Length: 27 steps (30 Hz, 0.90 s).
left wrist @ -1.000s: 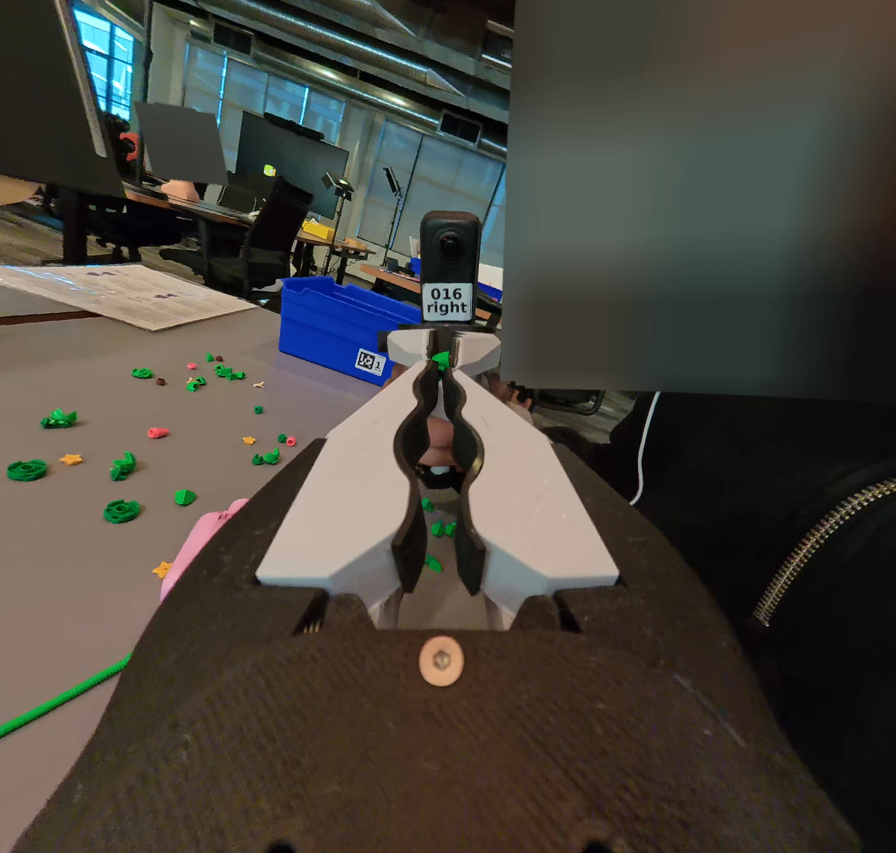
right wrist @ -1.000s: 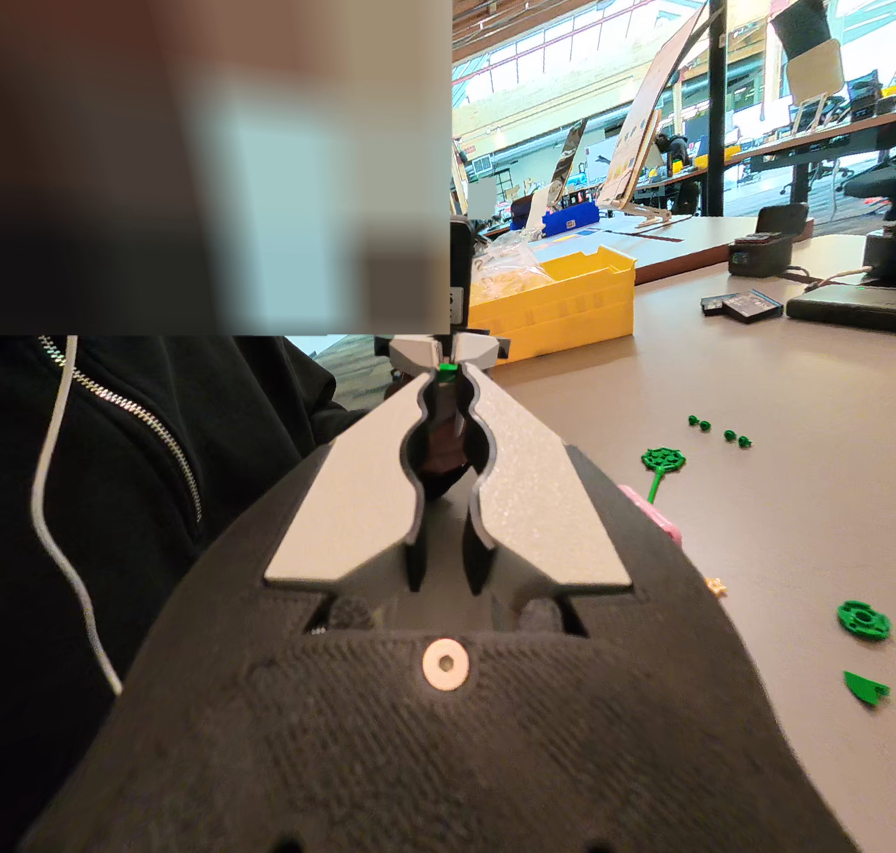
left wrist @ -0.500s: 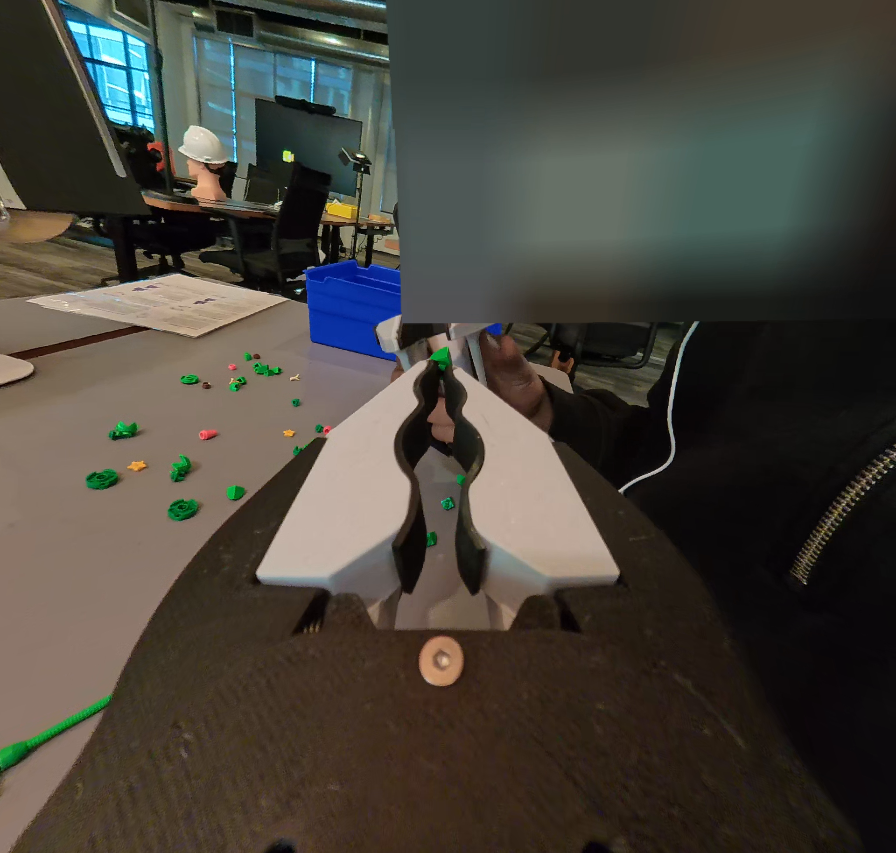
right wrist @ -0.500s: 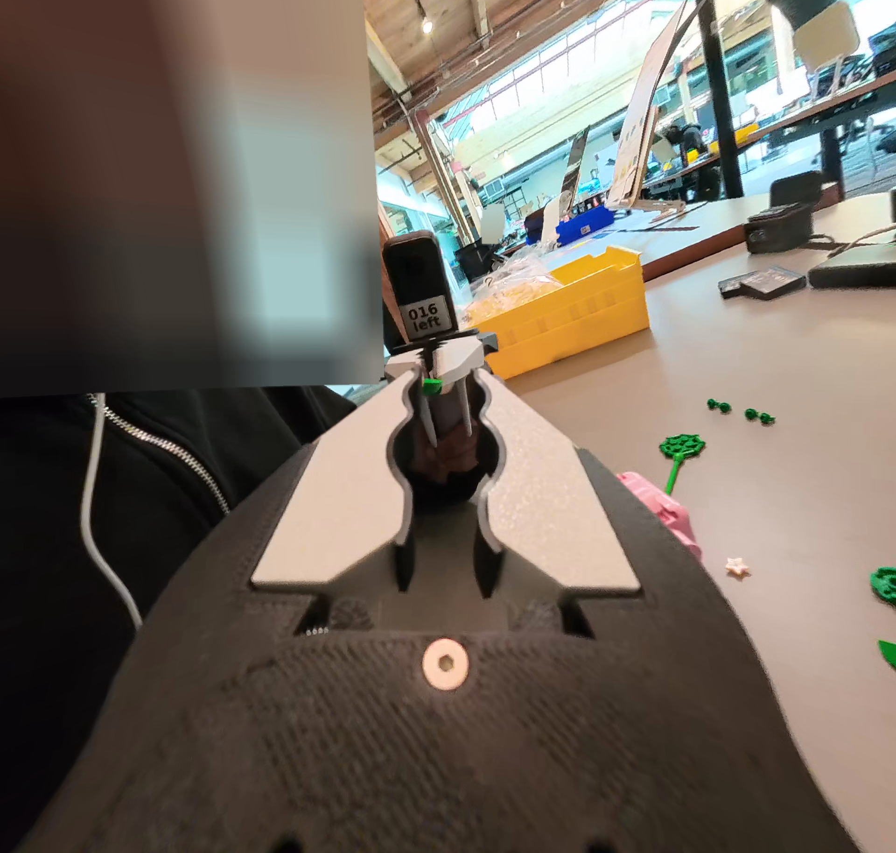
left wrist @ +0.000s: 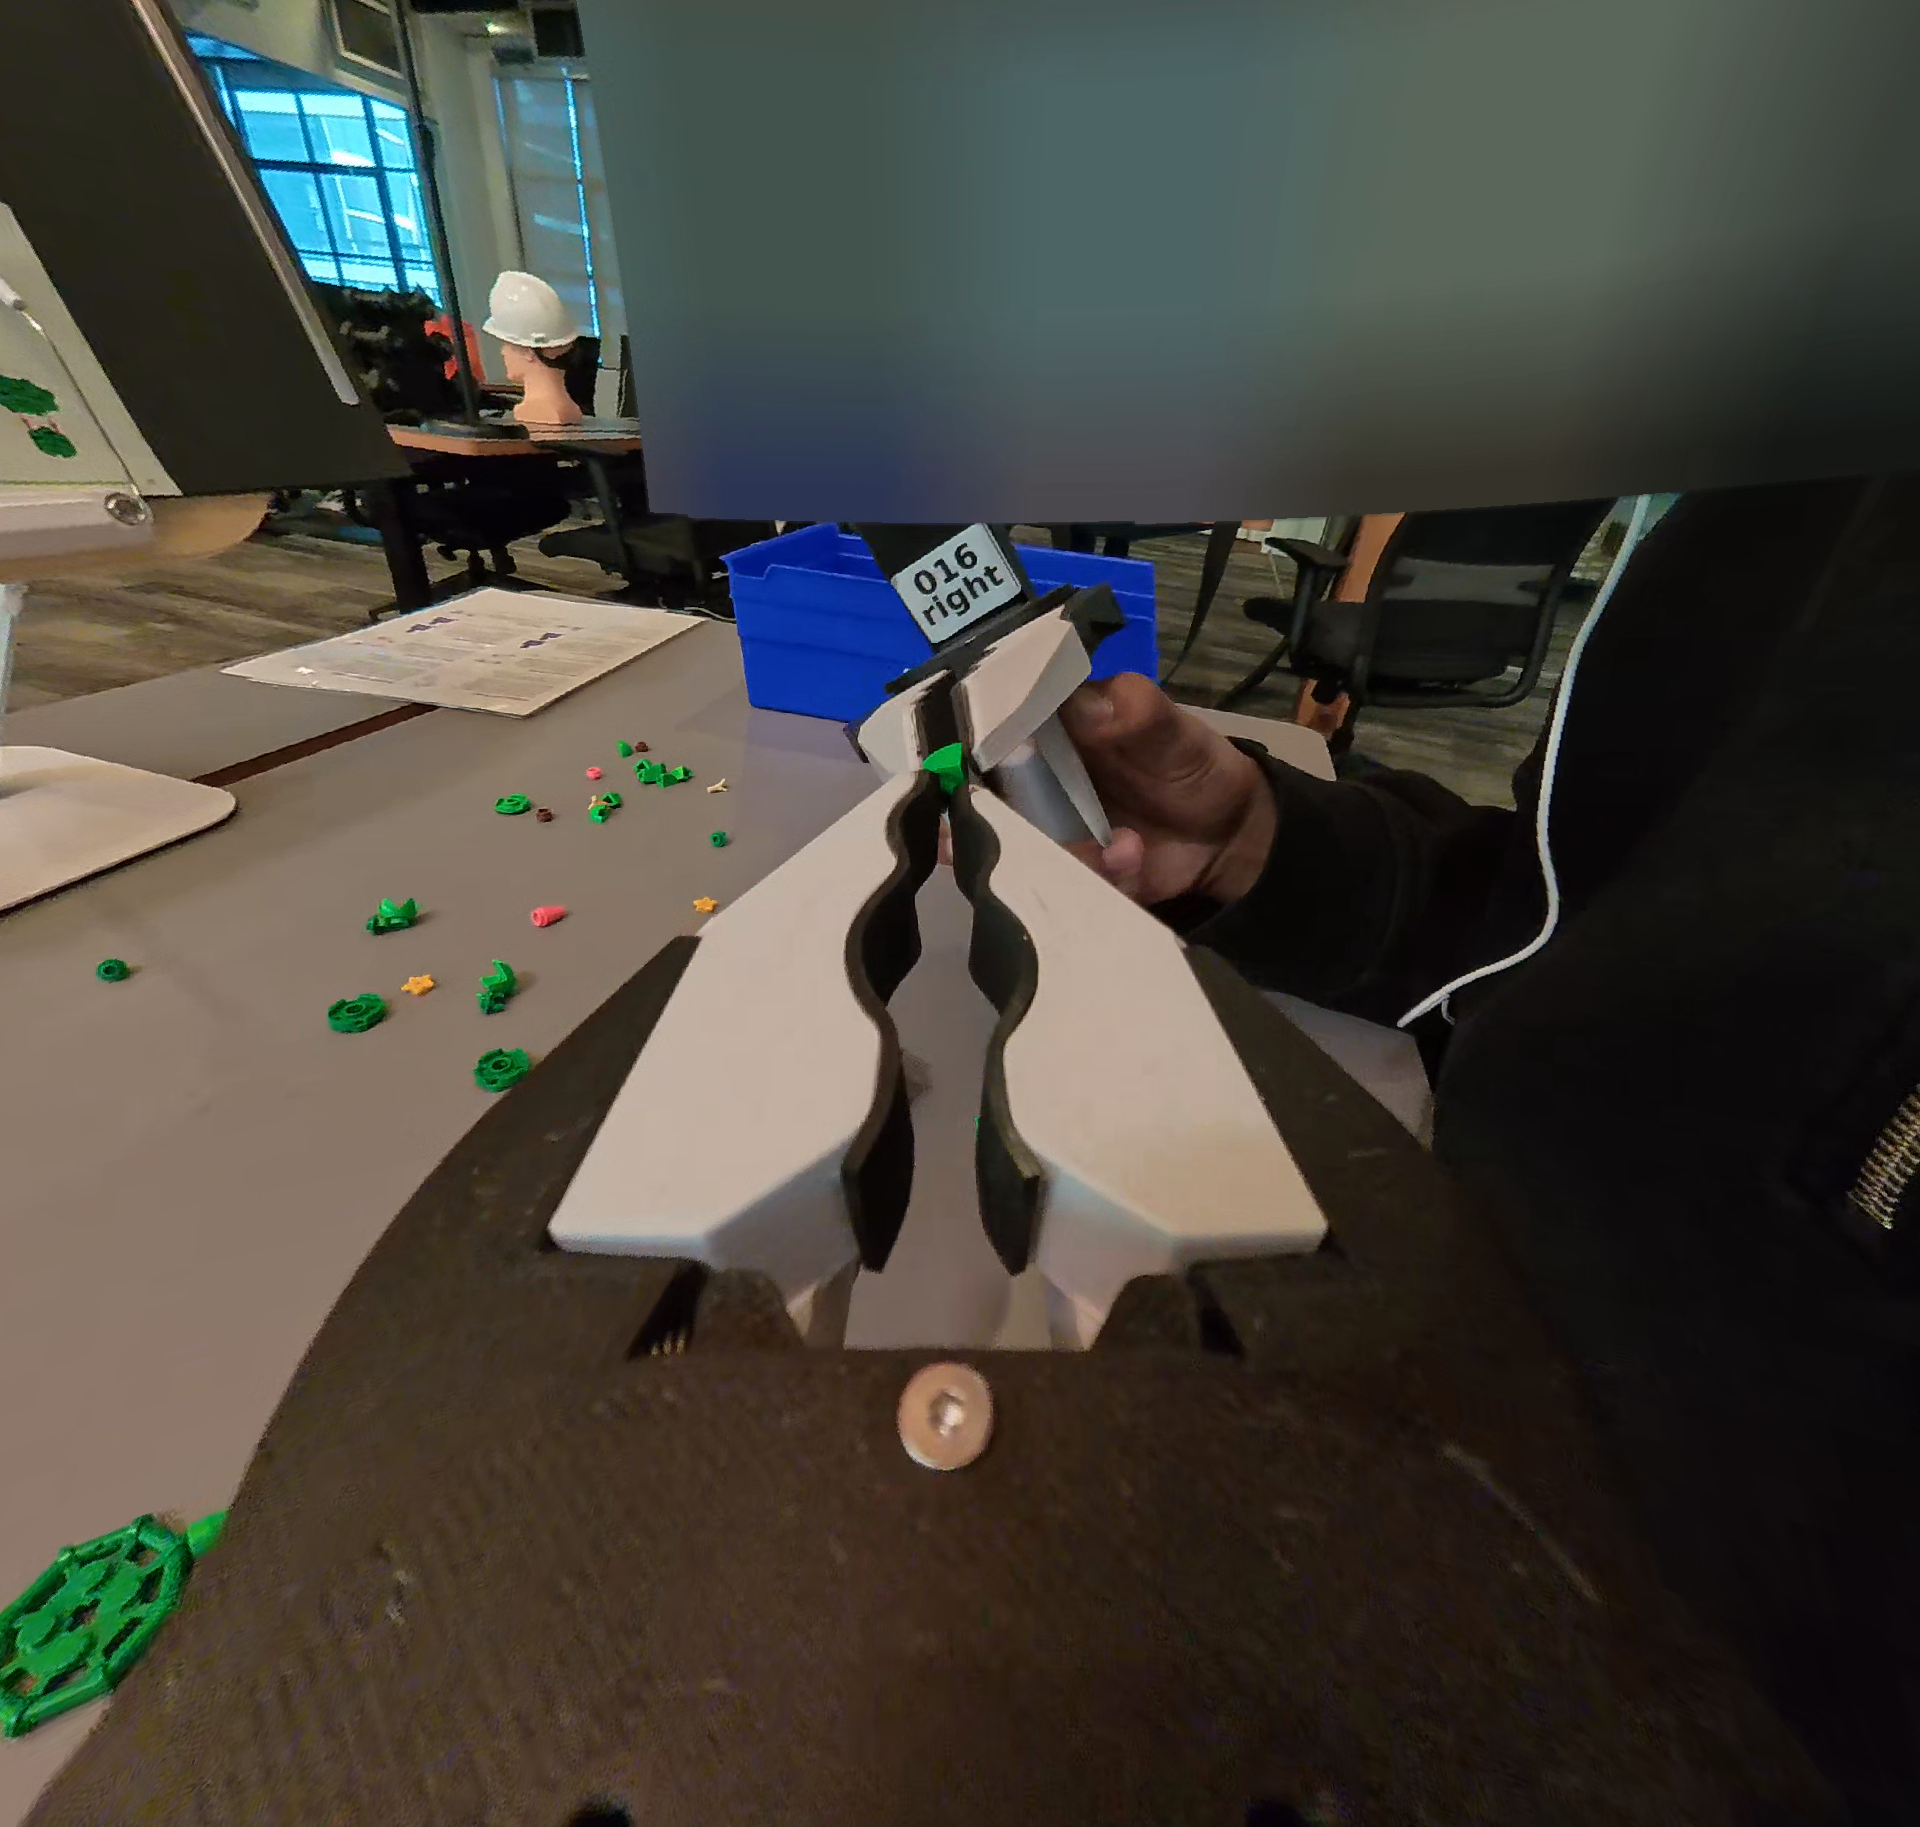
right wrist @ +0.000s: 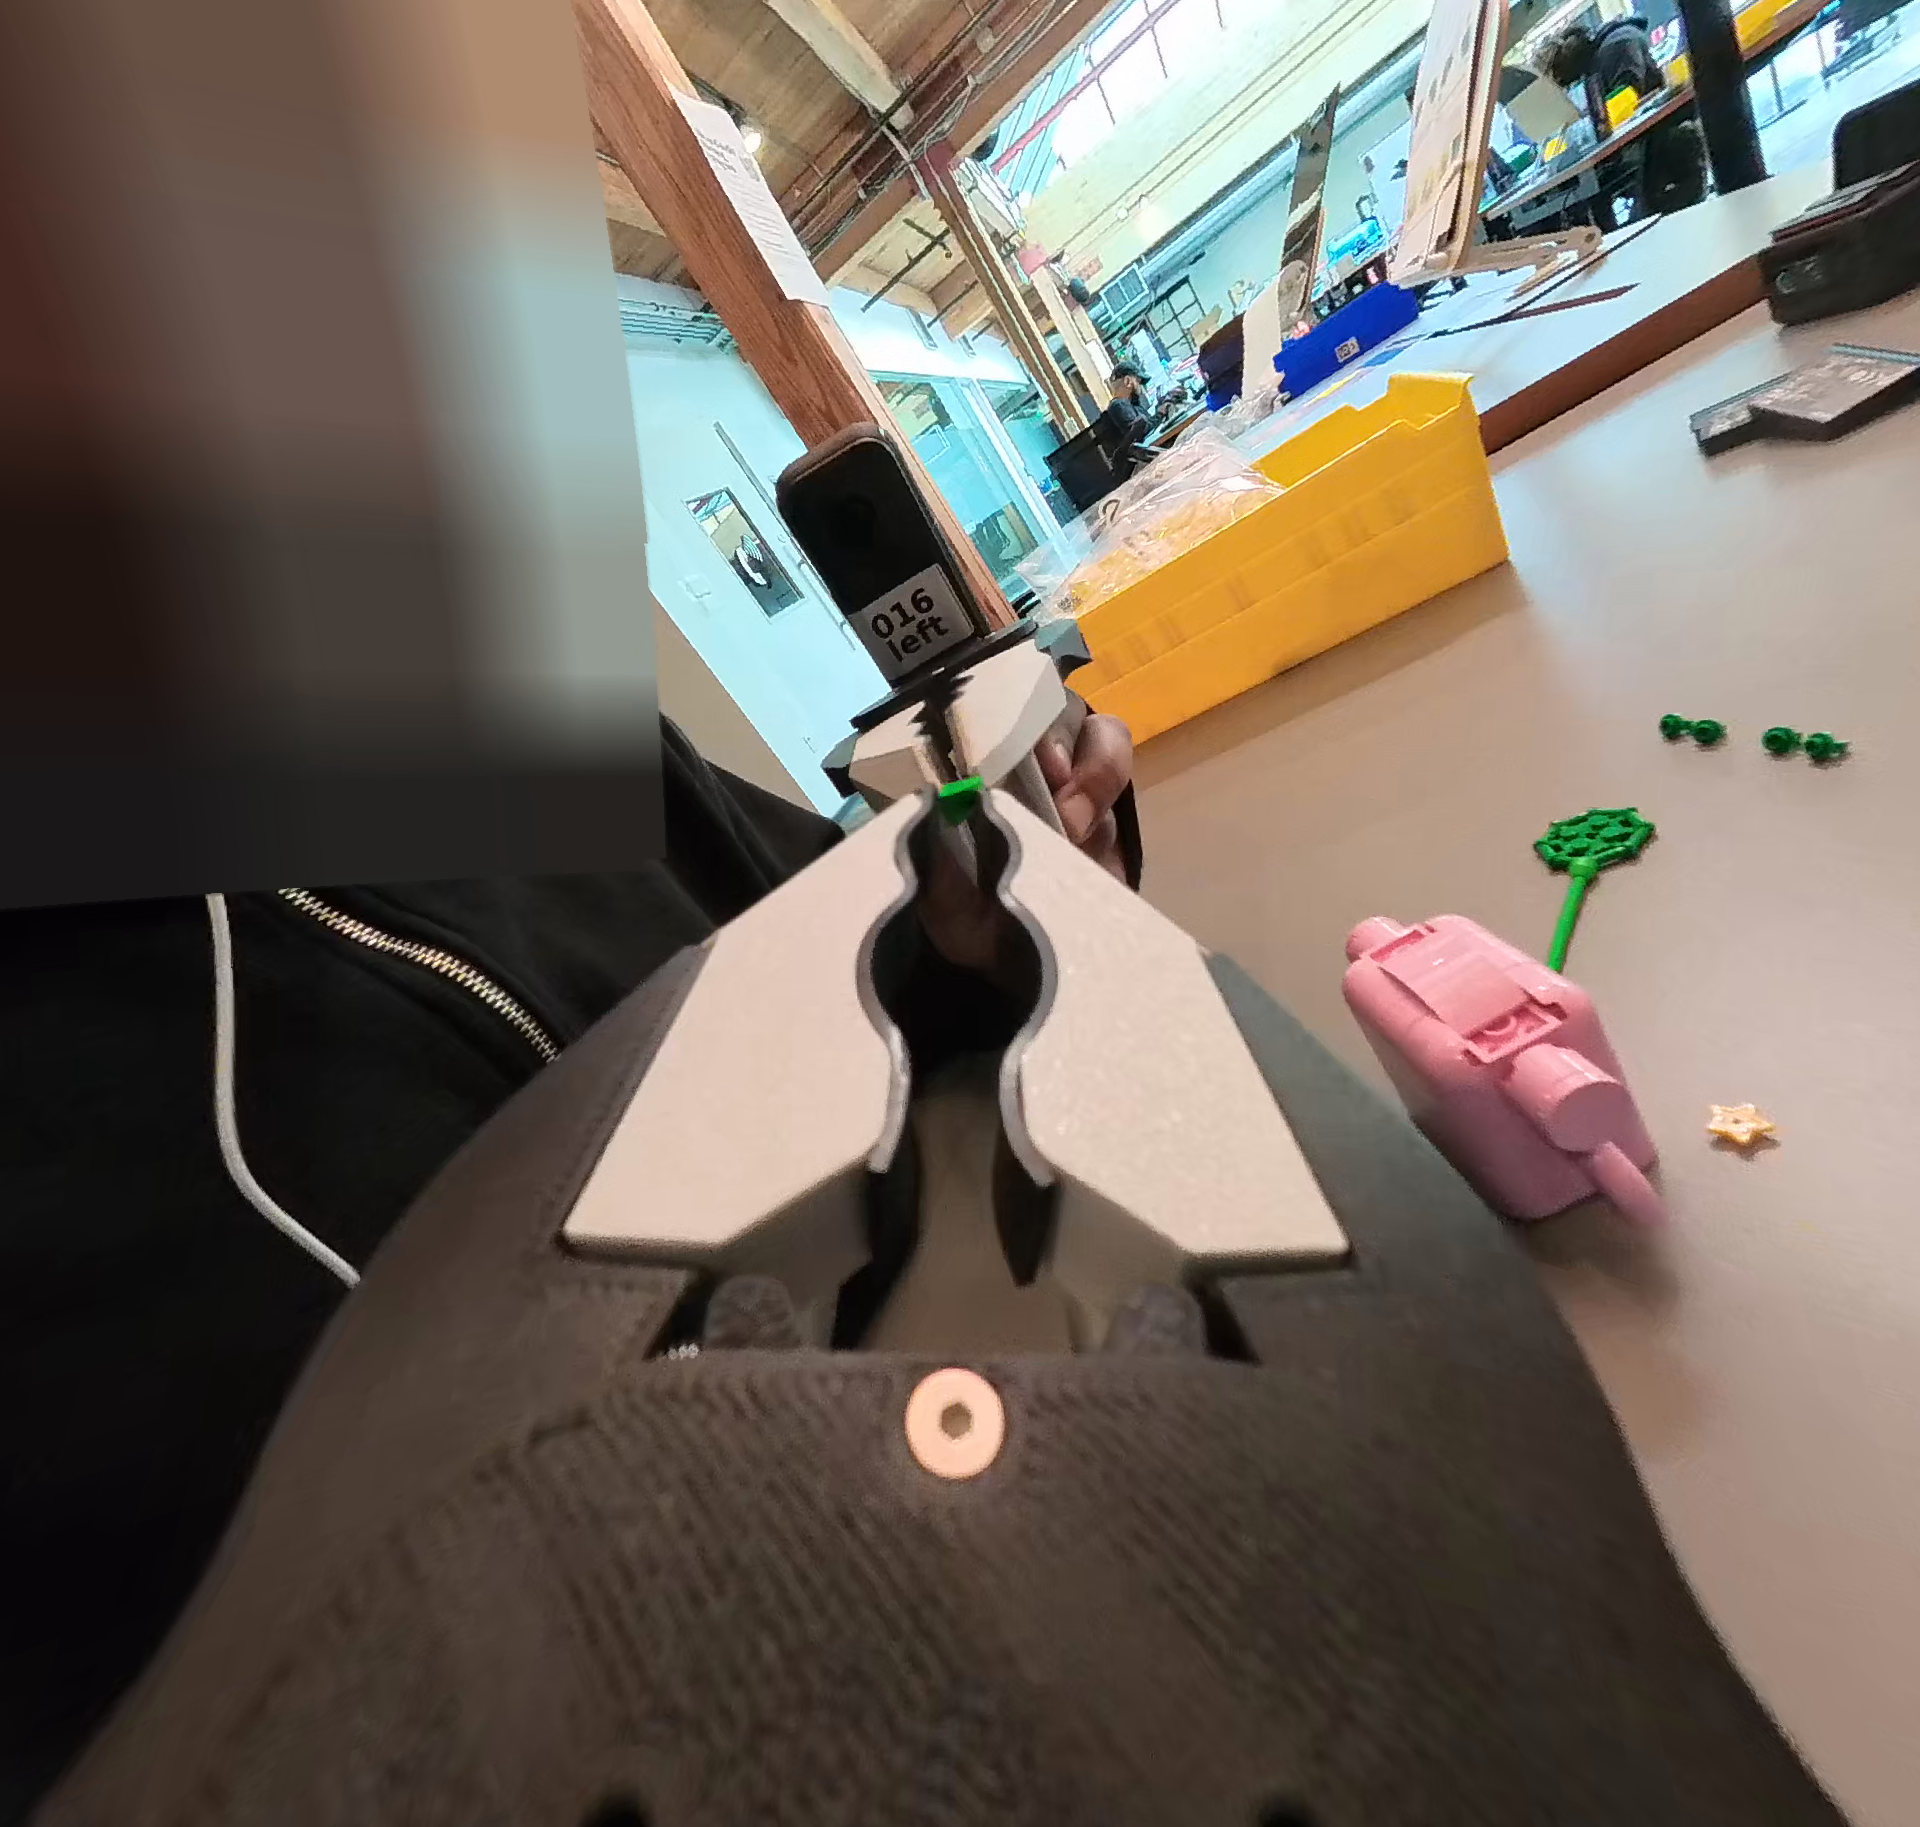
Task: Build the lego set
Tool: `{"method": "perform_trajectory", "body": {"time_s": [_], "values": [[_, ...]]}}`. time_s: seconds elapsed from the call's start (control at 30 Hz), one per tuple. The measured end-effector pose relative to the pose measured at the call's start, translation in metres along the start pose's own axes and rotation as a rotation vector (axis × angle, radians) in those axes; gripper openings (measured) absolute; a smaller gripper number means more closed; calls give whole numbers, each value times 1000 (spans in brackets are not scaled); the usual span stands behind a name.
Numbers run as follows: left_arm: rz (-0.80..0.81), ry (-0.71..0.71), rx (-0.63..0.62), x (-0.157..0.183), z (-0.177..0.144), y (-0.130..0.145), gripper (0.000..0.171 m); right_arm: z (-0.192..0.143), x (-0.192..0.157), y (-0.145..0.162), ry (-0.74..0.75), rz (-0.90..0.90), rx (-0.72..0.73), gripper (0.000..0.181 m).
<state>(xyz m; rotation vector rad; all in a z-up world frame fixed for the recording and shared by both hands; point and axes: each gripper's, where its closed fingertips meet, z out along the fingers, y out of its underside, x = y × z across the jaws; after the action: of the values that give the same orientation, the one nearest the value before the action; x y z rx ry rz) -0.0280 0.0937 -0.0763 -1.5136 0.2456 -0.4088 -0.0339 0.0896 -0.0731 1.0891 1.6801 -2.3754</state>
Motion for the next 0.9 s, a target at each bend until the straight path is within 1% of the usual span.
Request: {"method": "perform_trajectory", "body": {"time_s": [0.3,0.43,0.77,0.9], "values": [[8,-3,-21,1,1,3,0,0,1,2,-22,88,3,4],[21,-12,-41,1,1,5,0,-1,2,4,-55,176,6,5],[162,-118,-131,-5,3,14,0,-4,13,8,-35,340,10,5],[278,-191,-188,-9,5,20,0,-6,20,10,-18,414,27,4]]}}
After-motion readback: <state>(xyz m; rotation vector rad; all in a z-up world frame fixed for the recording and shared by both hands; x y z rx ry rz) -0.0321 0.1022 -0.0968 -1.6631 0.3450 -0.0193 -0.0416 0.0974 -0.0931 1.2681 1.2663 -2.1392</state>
